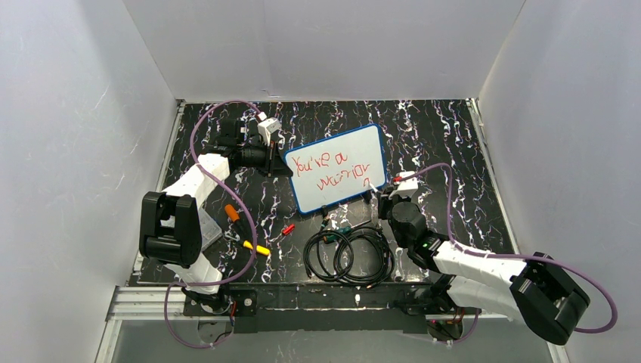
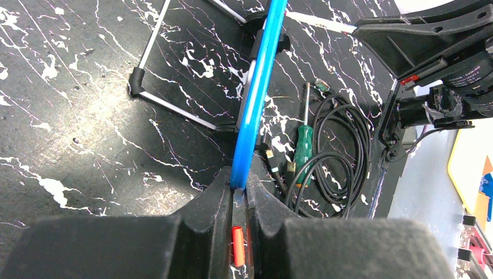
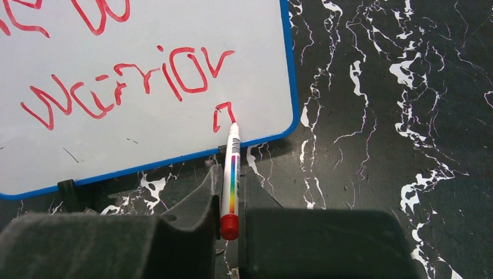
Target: Write a sentence on the whiteboard
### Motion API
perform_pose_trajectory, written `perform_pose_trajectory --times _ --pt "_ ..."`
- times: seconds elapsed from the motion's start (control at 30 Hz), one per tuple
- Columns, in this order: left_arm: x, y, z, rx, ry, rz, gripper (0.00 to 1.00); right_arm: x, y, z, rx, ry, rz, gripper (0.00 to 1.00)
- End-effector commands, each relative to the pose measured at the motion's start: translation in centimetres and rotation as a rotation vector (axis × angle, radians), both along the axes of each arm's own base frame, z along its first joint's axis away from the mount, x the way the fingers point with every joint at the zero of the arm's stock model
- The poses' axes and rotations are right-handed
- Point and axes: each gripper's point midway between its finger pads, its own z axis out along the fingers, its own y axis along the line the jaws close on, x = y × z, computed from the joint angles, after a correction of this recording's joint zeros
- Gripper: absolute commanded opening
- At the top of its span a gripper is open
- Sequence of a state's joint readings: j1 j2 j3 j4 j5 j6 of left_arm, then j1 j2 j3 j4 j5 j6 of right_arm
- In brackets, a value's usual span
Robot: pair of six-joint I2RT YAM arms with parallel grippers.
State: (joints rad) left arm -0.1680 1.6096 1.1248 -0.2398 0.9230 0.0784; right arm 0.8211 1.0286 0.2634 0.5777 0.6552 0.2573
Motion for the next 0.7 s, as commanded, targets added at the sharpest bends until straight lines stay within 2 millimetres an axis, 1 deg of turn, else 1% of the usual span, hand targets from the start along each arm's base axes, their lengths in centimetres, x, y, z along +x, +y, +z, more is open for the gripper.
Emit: perform_pose_trajectory --times 0.0,0.23,0.37,0.5,0.67 --pt "-0.1 -0.3 1.7 -0.008 -0.049 -0.014 0.0 0.0 -0.3 0.5 0.012 -0.01 -0.017 0.01" --pt "-0.1 -0.2 1.8 -0.009 -0.051 -0.013 0.0 -0.3 -1.1 1.6 0.029 -0.031 -0.04 0.01" --pt "-0.1 -0.3 1.8 -0.01 -0.05 -0.016 0.0 0.0 -1.3 2.4 0.03 -0.066 -0.052 0.01" --pt "-0.2 -0.3 1.7 -0.01 -0.047 -0.018 0.0 0.6 -1.0 3.3 0.022 -0.102 -0.054 0.01" --pt "-0.2 -0.3 1.7 -0.01 -0.05 -0.019 0.0 1.3 -0.5 3.7 0.012 -0.123 -0.044 0.01"
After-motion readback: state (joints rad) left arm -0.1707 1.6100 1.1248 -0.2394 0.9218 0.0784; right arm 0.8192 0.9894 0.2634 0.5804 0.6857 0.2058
